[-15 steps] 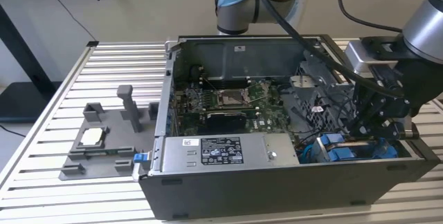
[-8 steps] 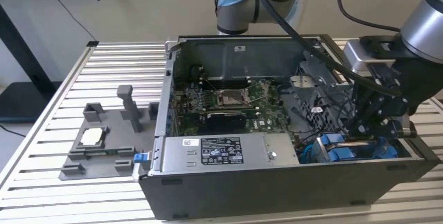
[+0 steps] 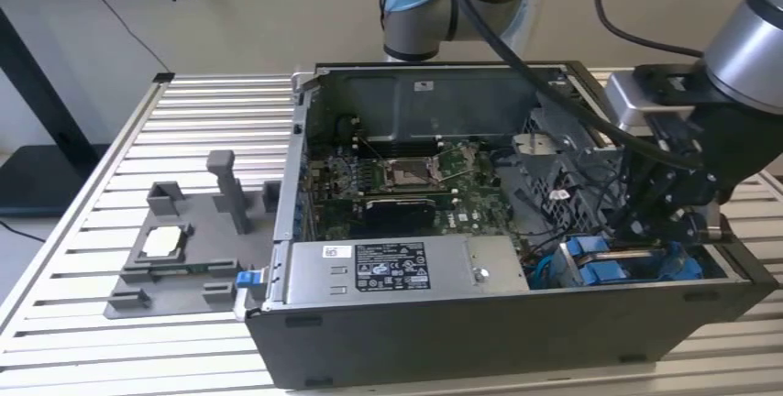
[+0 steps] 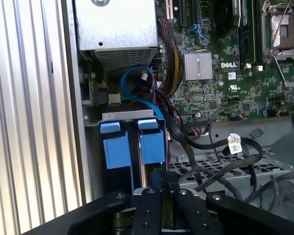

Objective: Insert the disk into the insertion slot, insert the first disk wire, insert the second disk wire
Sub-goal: 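Insert the second disk wire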

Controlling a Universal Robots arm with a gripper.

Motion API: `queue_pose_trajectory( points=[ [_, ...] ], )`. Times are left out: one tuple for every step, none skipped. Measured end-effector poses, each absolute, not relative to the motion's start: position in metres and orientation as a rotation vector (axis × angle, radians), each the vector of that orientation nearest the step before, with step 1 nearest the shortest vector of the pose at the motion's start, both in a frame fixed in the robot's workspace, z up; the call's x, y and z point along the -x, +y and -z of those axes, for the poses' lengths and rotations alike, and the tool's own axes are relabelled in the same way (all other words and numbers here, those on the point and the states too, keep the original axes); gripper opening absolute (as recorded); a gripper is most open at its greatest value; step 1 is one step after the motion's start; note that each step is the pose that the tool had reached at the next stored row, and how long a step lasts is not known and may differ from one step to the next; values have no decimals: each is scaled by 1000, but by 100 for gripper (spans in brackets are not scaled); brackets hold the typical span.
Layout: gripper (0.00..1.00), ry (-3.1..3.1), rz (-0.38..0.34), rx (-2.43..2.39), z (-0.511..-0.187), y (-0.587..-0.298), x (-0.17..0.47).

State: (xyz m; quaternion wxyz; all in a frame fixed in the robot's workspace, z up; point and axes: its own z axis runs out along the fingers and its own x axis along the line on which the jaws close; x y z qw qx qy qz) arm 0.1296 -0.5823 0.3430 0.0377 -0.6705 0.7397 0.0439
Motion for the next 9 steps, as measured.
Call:
queue_pose_trajectory(
  points=[
    [16,2270,-135,2057,-343,-582,-130],
    [16,2270,-135,2056,-342,-582,-130],
    [16,2271,-135,2056,-342,-581,-130],
    [16,2271,-135,2056,-342,-581,-130],
    [16,2271,-135,2055,-341,-581,-130],
    [16,2271,-135,2055,-341,-581,-130],
    [16,2272,-135,2055,-340,-581,-130],
    [16,2272,-135,2055,-340,-581,-130],
    [16,2272,-135,2055,-339,-581,-130]
  ],
)
